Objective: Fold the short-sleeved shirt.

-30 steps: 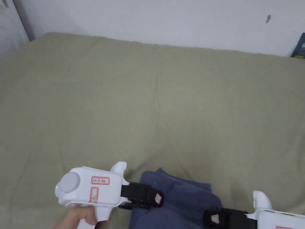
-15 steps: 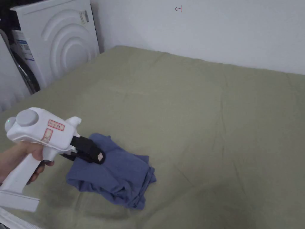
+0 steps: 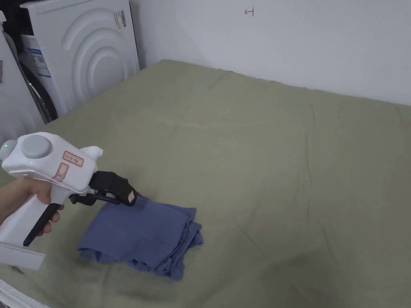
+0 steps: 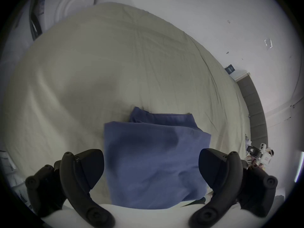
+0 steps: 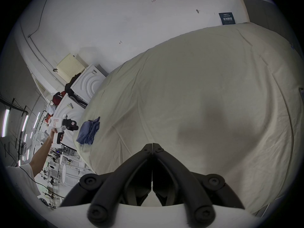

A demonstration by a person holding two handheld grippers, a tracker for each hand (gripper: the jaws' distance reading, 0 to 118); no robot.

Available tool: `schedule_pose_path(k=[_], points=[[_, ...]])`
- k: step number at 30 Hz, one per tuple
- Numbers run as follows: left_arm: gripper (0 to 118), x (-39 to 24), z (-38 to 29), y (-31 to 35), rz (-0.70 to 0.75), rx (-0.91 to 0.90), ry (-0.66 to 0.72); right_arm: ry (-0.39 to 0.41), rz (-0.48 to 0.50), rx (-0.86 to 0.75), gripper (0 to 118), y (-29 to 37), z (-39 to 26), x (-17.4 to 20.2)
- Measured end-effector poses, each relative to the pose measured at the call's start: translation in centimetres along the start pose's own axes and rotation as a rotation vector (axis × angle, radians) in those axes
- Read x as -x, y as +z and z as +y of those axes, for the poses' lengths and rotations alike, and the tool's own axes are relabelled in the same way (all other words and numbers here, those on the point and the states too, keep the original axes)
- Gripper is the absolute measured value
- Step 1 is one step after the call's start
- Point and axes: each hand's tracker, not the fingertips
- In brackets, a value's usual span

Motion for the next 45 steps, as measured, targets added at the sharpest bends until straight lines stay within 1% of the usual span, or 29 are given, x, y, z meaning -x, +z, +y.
schedule_pose_path(k=[3,4,5,6,7,8,10,11,12,13,16,17,19,20,21,23,25,26,28,30,35,38,39,40,41,42,43,44,45], points=[[113,0.1,0.8,0.4,0.063,-0.152,-0.069,-0.003,0.001,-0.034,0,1.0,0.1,-0.1],[103,2.0,2.0,1.1,0.019,-0.194,-0.068,0.007,-0.001,-0.045,0,1.6,0.5,0.4],[61,1.8,2.3,1.0,-0.012,-0.211,-0.091,0.028,-0.016,-0.066,0,2.1,0.6,0.7],[9,-3.1,0.0,3.1,0.032,-0.273,-0.111,0.045,-0.048,-0.094,0,2.6,0.8,1.0],[0,-8.4,-2.8,5.4,0.092,-0.303,-0.160,0.059,-0.082,-0.118,0,3.1,1.0,1.3],[0,-11.2,-3.7,5.9,0.123,-0.374,-0.208,0.083,-0.105,-0.152,0,3.6,1.2,1.7],[0,-15.3,-5.2,6.3,0.012,-0.369,-0.205,0.127,-0.190,-0.216,0,4.8,1.8,2.7],[0,-18.1,-5.2,4.0,-0.024,-0.414,-0.199,0.155,-0.226,-0.247,0,5.5,2.2,3.3],[0,-20.6,-5.6,3.8,-0.048,-0.441,-0.197,0.183,-0.257,-0.283,0,6.3,2.4,4.1],[0,-23.5,-6.1,3.6,-0.032,-0.450,-0.239,0.213,-0.297,-0.318,0,7.0,2.6,4.8],[0,-32.7,-9.5,3.2,0.015,-0.589,-0.350,0.304,-0.419,-0.414,0,8.8,3.0,6.9],[0,-34.9,-10.3,3.2,0.028,-0.639,-0.348,0.334,-0.426,-0.448,0,9.5,3.1,7.5],[0,-38.4,-12.1,3.8,-0.005,-0.706,-0.324,0.371,-0.467,-0.519,0,11.0,3.3,8.9],[0,-39.8,-12.8,3.9,-0.028,-0.762,-0.327,0.388,-0.466,-0.549,0,11.8,3.3,9.8],[0,-41.3,-13.3,4.2,0.005,-0.808,-0.345,0.400,-0.461,-0.581,0,12.5,3.3,10.5],[0,-43.5,-13.7,3.6,0.114,-0.902,-0.437,0.416,-0.475,-0.628,0,13.7,3.2,11.5],[0,-44.4,-13.9,3.9,0.114,-0.932,-0.478,0.412,-0.485,-0.676,0,14.5,3.2,11.8],[0,-44.6,-14.0,4.0,0.118,-0.941,-0.461,0.423,-0.483,-0.688,0,14.9,3.1,12.0],[0,-45.4,-16.0,4.9,0.097,-0.961,-0.455,0.436,-0.527,-0.718,0,15.5,2.5,12.4],[0,-45.1,-16.4,5.2,0.088,-0.967,-0.442,0.444,-0.528,-0.723,0,15.8,1.8,12.4],[0,-44.3,-17.3,5.9,0.108,-0.974,-0.432,0.403,-0.516,-0.737,0,16.3,1.2,11.9],[1,-44.3,-17.4,6.0,0.114,-0.978,-0.427,0.409,-0.509,-0.730,0,16.2,1.3,11.8],[3,-44.3,-17.7,6.3,0.115,-0.981,-0.425,0.410,-0.507,-0.726,0,16.2,1.4,11.9],[7,-44.3,-17.7,6.3,0.114,-0.983,-0.429,0.417,-0.510,-0.725,1,16.0,1.4,12.0],[27,-44.4,-17.8,6.3,0.122,-0.983,-0.438,0.425,-0.512,-0.727,9,15.9,1.4,12.0],[61,-44.5,-17.8,6.2,0.130,-0.980,-0.440,0.429,-0.506,-0.716,30,15.8,1.5,12.1],[98,-44.9,-18.5,6.7,0.138,-0.973,-0.438,0.434,-0.503,-0.689,65,15.5,1.7,12.1],[118,-44.8,-18.4,6.5,0.151,-0.958,-0.431,0.432,-0.513,-0.667,114,15.1,1.9,11.9],[118,-44.7,-18.6,6.2,0.152,-0.947,-0.424,0.431,-0.517,-0.656,118,14.8,2.0,11.7]])
